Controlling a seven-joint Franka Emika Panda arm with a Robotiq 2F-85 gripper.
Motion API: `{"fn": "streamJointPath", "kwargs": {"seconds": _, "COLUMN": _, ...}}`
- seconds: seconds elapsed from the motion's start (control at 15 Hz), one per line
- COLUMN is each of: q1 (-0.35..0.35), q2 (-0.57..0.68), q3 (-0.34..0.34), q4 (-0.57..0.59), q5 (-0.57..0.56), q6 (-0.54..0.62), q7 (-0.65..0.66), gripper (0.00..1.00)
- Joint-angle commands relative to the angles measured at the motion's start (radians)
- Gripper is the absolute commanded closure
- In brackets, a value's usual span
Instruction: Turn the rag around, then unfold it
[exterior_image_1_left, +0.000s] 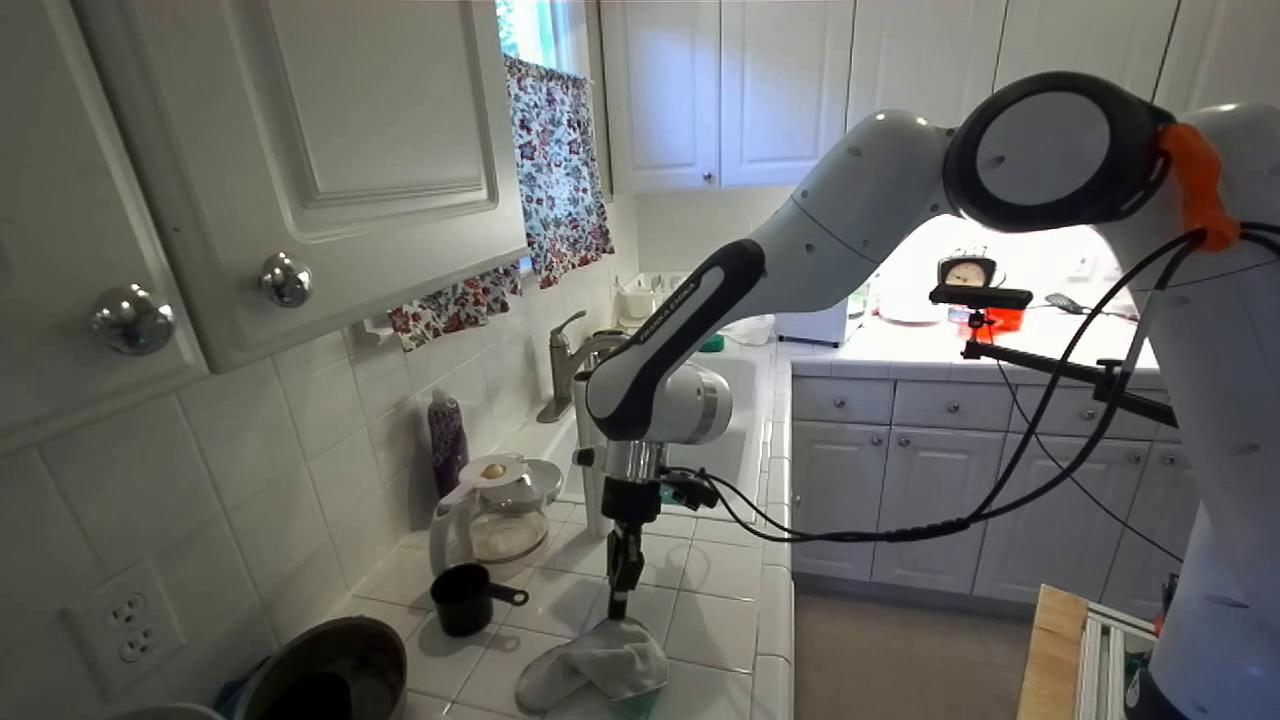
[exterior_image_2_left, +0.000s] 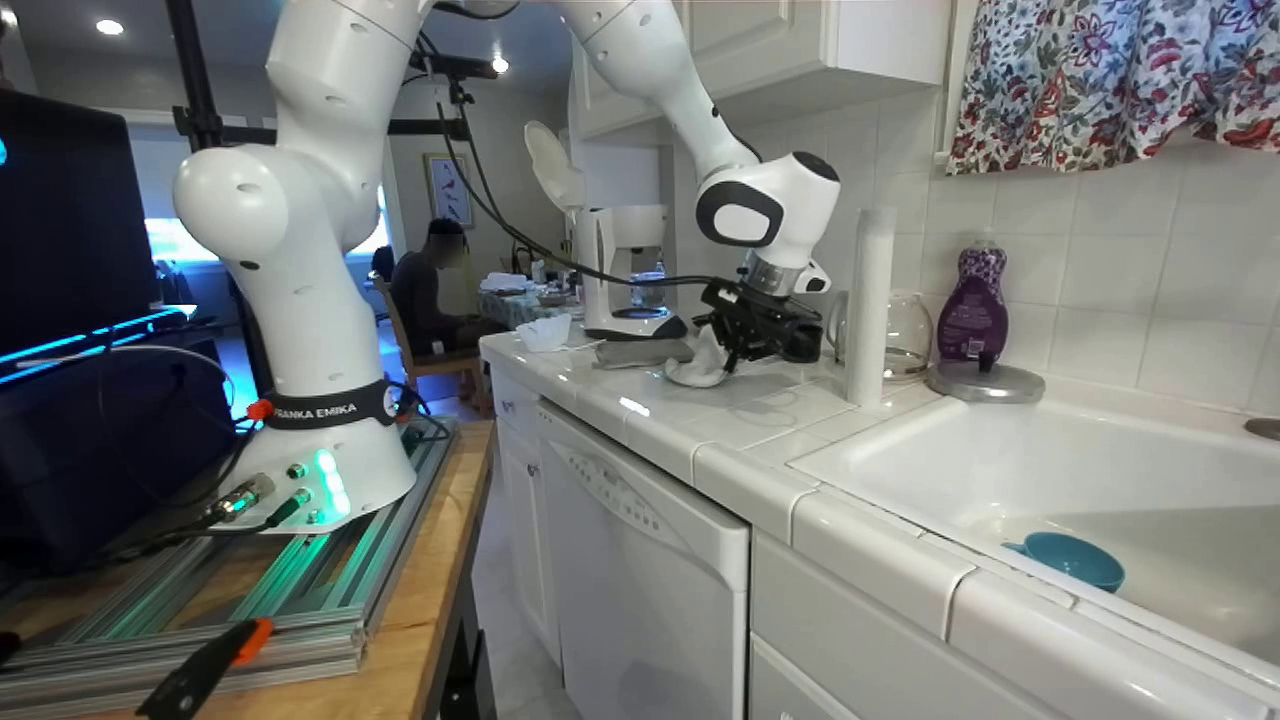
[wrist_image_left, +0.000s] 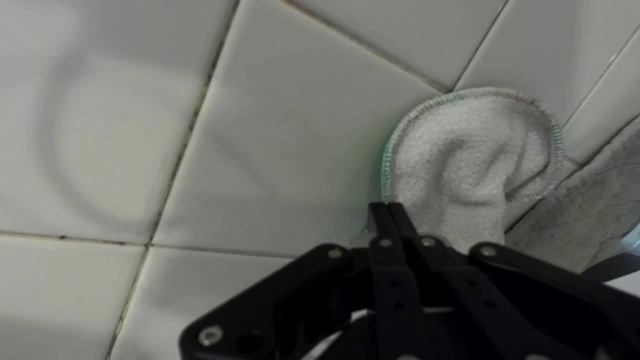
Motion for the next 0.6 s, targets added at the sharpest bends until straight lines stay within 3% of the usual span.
{"fn": "streamJointPath", "kwargs": {"seconds": 0.0, "q1": -0.028, "q2": -0.181, "q3": 0.028, "q4": -0.174, "q5": 0.073, "q6": 0.093, "q7": -0.066, "gripper": 1.00}}
{"fn": "streamJointPath", "kwargs": {"seconds": 0.27, "q1": -0.018, "q2": -0.363, "q3": 0.002, "q4": -0.313, "q5": 0.209, "q6": 0.167, "q7": -0.105, "gripper": 1.00}}
{"fn": "streamJointPath", "kwargs": {"seconds": 0.53, "q1": 0.028, "q2": -0.516, "q3": -0.084, "q4": -0.399, "q5": 0.169, "q6": 0.240, "q7": 0.004, "gripper": 1.00}}
